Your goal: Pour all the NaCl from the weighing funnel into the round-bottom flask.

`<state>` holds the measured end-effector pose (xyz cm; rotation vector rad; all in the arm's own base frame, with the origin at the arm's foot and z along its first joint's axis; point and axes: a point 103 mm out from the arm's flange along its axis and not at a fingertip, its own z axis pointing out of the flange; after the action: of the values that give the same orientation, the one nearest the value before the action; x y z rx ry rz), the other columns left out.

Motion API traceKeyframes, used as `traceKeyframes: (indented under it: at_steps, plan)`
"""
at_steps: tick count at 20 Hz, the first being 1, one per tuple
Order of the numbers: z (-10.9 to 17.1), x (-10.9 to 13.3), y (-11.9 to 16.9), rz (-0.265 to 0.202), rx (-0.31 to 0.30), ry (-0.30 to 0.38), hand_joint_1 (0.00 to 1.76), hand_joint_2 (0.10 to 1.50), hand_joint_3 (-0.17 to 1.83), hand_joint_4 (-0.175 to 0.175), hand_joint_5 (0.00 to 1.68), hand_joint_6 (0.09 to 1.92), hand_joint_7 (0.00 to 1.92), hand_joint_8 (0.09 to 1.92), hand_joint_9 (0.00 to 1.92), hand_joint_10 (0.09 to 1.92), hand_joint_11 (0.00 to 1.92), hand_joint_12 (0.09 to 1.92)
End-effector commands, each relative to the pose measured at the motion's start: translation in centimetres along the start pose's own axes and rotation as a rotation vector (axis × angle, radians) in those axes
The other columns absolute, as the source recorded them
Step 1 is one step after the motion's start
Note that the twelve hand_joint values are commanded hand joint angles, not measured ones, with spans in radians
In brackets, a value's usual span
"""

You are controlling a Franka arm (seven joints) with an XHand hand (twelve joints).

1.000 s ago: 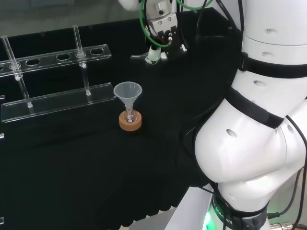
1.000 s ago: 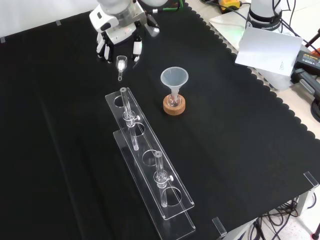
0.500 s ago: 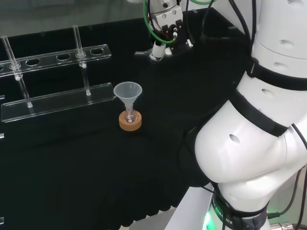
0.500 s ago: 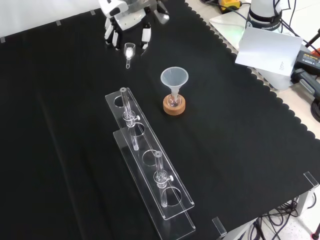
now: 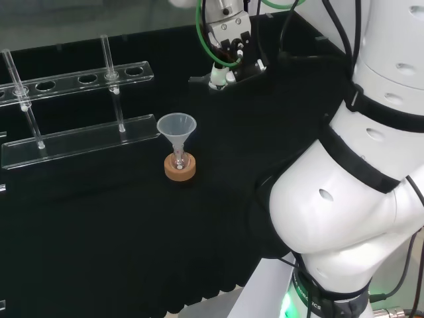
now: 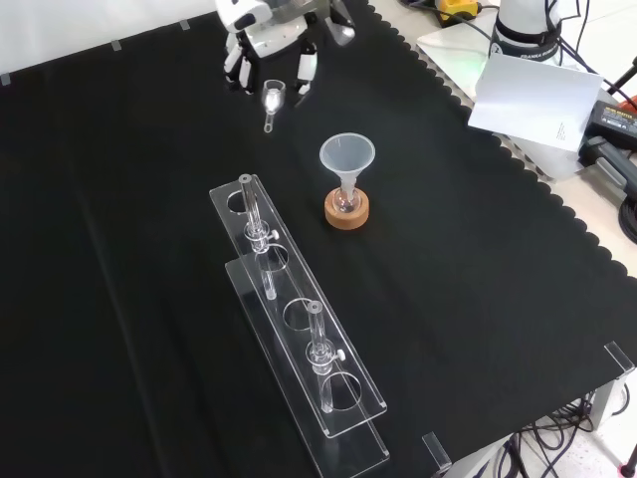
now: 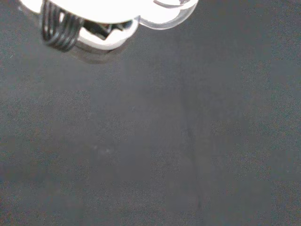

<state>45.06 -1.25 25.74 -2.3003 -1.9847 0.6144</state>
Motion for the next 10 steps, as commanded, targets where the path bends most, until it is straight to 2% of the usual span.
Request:
traceKeyframes:
  at_steps: [1,6,10]
  plan:
    - [-1.3,1.0,-6.5,-0.052,-0.007,0.039,1.14,0.64,0.65,0.175,1.31,0.6,0.64,0.65,1.03,0.28,0.87,1.0]
    - [-1.1,0.6,-7.1,-0.077,-0.008,0.04,1.14,0.64,0.66,0.175,1.31,0.61,0.64,0.65,1.03,0.28,0.86,1.0]
    - [-1.0,0.7,-8.7,-0.075,-0.026,0.028,1.14,0.64,0.66,0.175,1.31,0.61,0.64,0.65,1.03,0.28,0.86,1.0]
